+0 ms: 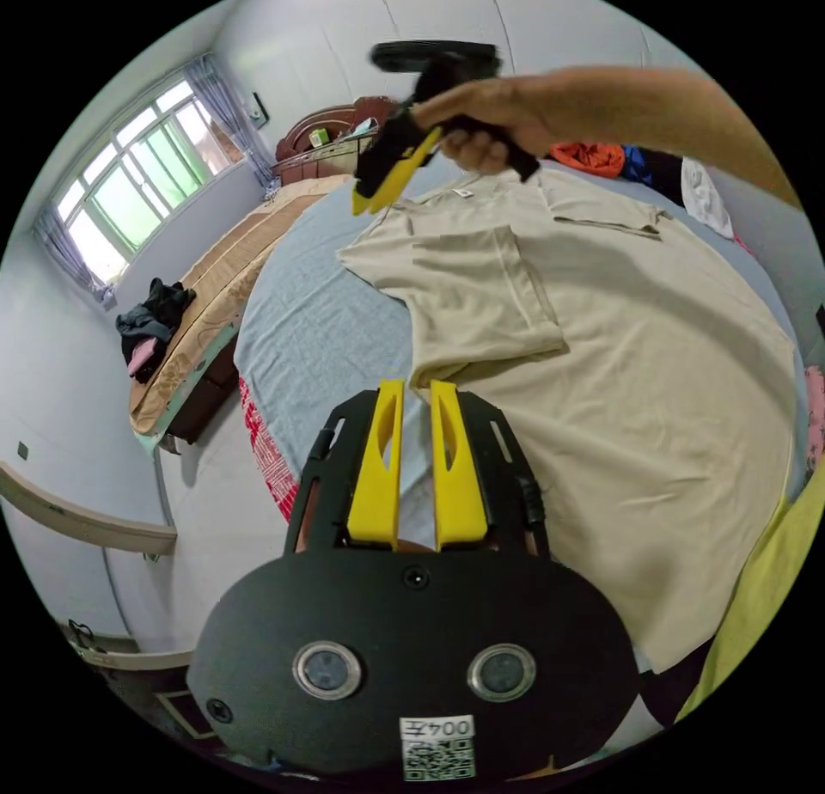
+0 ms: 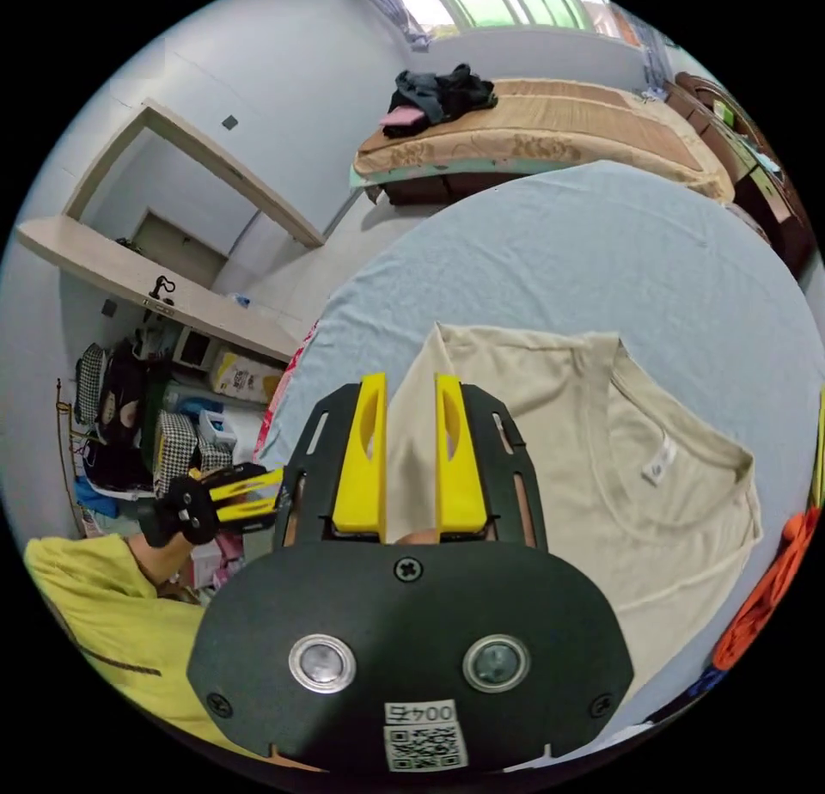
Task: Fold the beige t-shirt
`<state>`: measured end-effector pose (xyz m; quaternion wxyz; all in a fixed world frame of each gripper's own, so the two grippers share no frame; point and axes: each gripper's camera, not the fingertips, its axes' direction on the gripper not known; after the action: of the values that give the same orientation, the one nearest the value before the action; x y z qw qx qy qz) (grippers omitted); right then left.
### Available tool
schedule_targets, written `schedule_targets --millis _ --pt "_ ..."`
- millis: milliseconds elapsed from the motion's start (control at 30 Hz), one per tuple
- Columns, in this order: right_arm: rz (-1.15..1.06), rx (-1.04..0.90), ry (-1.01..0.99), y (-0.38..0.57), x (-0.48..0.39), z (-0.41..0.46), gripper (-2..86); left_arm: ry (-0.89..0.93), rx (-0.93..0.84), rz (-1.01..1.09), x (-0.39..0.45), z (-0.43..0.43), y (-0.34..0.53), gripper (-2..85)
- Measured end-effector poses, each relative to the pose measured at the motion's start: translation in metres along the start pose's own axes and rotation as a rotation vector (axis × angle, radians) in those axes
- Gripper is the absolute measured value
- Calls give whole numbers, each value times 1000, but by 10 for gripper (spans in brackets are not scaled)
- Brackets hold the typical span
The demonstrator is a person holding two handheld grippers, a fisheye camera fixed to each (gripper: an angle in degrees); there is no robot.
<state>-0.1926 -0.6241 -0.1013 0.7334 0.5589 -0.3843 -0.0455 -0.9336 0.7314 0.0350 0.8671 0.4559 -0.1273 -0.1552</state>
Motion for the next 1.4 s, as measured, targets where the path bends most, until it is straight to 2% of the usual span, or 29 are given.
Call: schedule_targets --millis 200,300,367,467,567,700,767,900,1067,1233,1400 --pt "-12 -158 142 -75 -15 47 88 30 -12 44 -9 8 0 69" --pt "-20 -266 223 -92 -19 70 37 73 -12 55 -13 13 -2 51" --pt "-71 -186 292 -99 -28 56 4 83 -21 52 -14 14 -3 37" --pt "-58 -65 217 -110 -23 34 -2 57 -11 -33 -21 12 4 26" --pt "-65 -111 216 -121 -17 55 3 46 -17 -85 -24 14 11 23" --pt "-37 -96 157 -130 -6 45 26 38 -24 -50 -23 16 11 30" --pt "-68 -75 83 -132 2 19 52 54 -22 -57 -29 17 12 36" --pt "-91 50 65 -123 16 -47 67 74 -22 -83 -45 17 17 64" --pt "-41 168 54 -57 34 -139 68 132 -34 -94 -67 10 27 77" --pt "29 143 83 59 33 -174 75 164 -4 -143 -92 -10 35 65" --pt "147 48 144 171 21 -186 81 266 123 -136 -86 -12 -28 46"
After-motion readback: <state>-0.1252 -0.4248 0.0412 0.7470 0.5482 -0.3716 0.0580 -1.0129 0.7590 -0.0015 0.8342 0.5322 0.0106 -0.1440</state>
